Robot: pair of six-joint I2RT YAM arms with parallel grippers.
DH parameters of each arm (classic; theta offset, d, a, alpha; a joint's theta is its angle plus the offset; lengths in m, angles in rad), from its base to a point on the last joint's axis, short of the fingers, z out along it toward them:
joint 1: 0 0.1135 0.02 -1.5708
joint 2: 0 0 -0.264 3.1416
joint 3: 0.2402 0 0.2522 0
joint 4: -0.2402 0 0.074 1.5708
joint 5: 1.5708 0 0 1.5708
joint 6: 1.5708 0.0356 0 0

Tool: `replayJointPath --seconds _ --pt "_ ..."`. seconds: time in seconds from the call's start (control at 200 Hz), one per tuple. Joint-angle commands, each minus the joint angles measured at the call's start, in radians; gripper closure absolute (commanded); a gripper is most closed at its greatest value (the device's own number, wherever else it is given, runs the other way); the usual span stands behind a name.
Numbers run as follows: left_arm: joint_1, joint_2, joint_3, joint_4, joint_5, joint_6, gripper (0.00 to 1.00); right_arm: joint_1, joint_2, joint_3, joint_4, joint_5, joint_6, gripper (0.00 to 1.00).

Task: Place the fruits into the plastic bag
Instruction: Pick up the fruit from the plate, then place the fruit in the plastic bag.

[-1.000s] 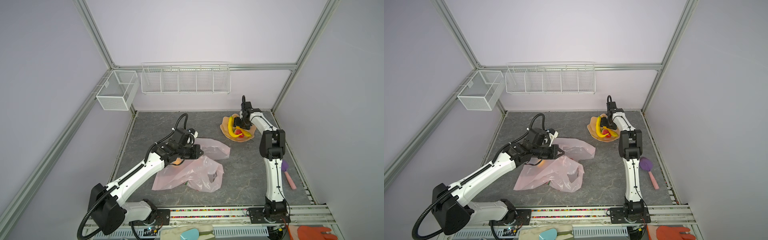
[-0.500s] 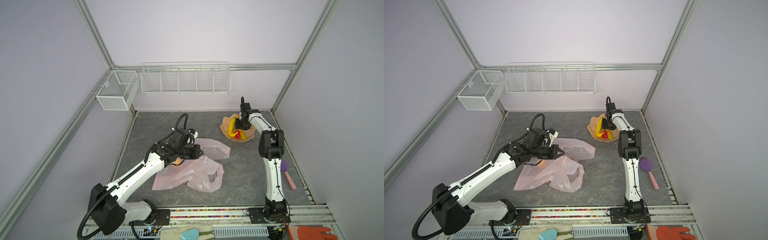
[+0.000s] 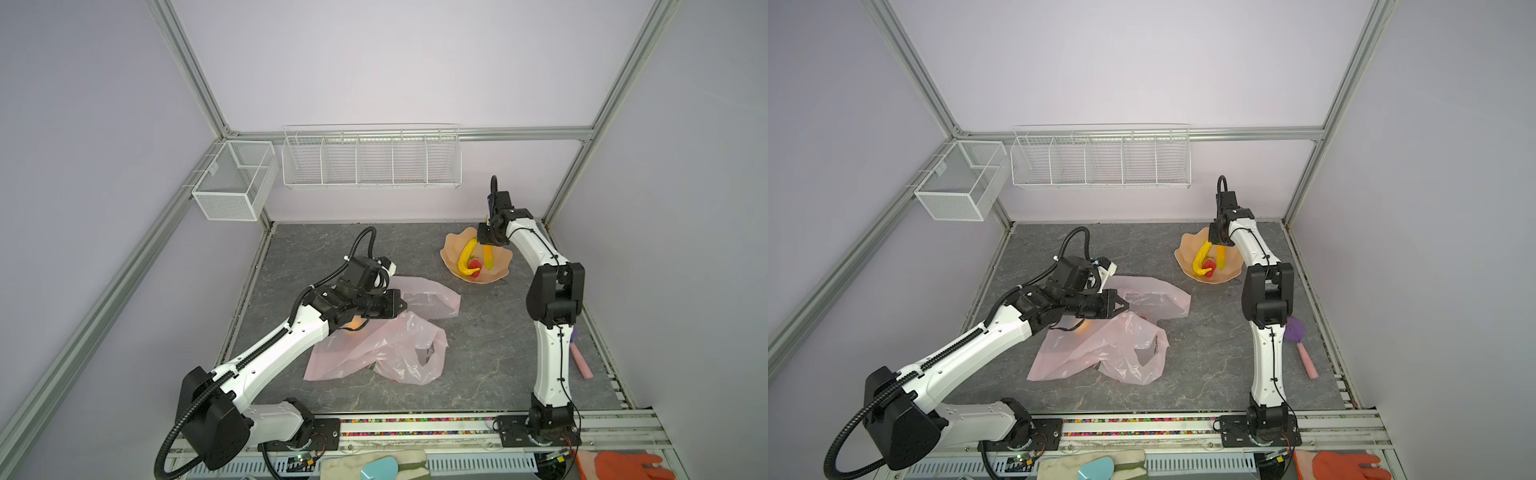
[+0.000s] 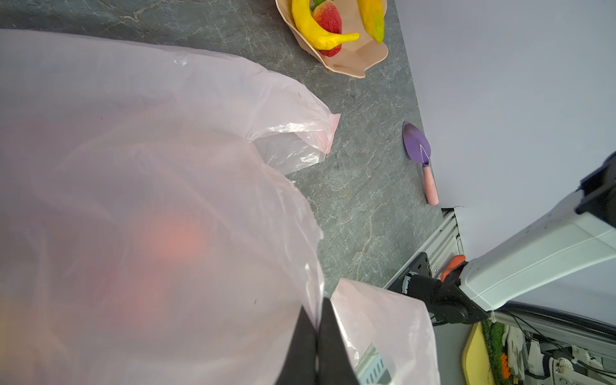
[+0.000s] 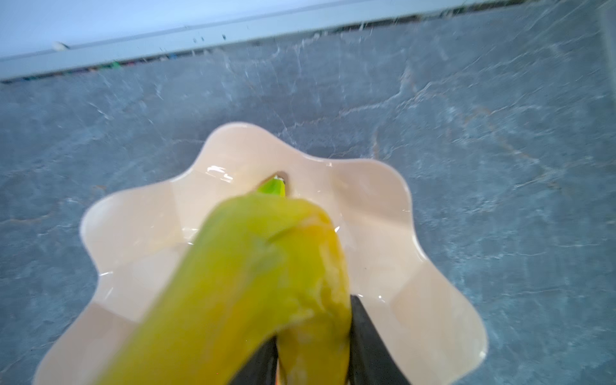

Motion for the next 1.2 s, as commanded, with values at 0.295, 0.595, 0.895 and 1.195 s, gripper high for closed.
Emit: replayJointPath --seconds 0.295,0.595,0.895,1.195 --pt "0.004 -0.02 0.028 -0.007 0.016 0.027 1.0 -0.015 -0.414 -0.475 0.26 -0.22 0.177 0.72" --pt "0.004 -0.03 0.032 -0.018 0.027 0.045 1.0 0.009 -0.787 -1.018 0.563 -0.504 0.439 0.73" --pt "0.004 -0.033 0.038 -0.03 0.032 0.059 1.0 0.118 -1.083 -1.394 0.69 -0.667 0.603 0.74" --pt "0.004 -0.025 0.042 -0.025 0.042 0.06 1.0 0.153 -1.226 -1.693 0.977 -0.788 0.824 0.77"
